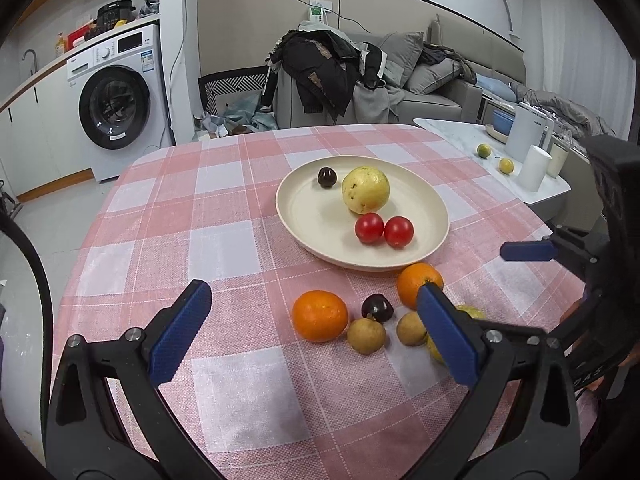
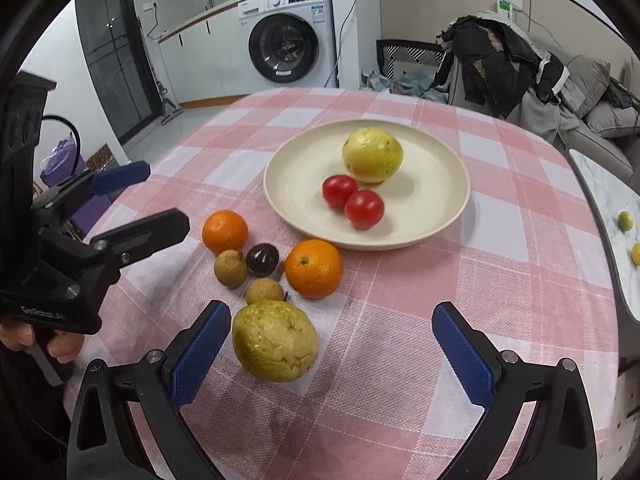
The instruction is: Organize fruits
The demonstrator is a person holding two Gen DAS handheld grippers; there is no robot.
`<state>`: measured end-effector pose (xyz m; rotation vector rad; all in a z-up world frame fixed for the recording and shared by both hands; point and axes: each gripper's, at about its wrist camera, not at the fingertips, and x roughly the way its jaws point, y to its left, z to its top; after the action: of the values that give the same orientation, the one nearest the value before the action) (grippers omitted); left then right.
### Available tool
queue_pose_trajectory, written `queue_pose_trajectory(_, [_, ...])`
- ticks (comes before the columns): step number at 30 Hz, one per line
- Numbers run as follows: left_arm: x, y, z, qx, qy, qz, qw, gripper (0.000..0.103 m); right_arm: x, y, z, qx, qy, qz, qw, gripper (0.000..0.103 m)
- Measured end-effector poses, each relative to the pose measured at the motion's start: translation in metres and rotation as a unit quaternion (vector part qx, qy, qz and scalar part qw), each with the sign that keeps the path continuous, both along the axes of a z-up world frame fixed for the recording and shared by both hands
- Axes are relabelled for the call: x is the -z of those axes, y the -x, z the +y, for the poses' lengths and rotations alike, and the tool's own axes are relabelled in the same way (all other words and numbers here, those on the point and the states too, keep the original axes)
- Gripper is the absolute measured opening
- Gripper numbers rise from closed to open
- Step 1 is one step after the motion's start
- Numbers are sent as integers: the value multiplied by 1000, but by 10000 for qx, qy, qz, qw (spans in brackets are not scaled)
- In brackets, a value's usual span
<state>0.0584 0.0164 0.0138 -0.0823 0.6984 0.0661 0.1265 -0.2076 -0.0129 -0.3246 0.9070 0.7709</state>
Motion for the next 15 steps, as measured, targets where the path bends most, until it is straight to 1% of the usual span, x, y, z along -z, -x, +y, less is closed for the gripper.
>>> queue_pose_trajectory(3, [4,-3,-1,18,5,43,10000,102,7,3,4,-98,108,30,9999,103])
queue_pose_trajectory(7, [10,-7,-2,45,-29,123,9999,102,13,4,5,-118,135,104,9998,103])
queue_pose_trajectory(15, [22,-13,0,46,34,282,9996,102,25,2,11,-153,311,221,9992,103])
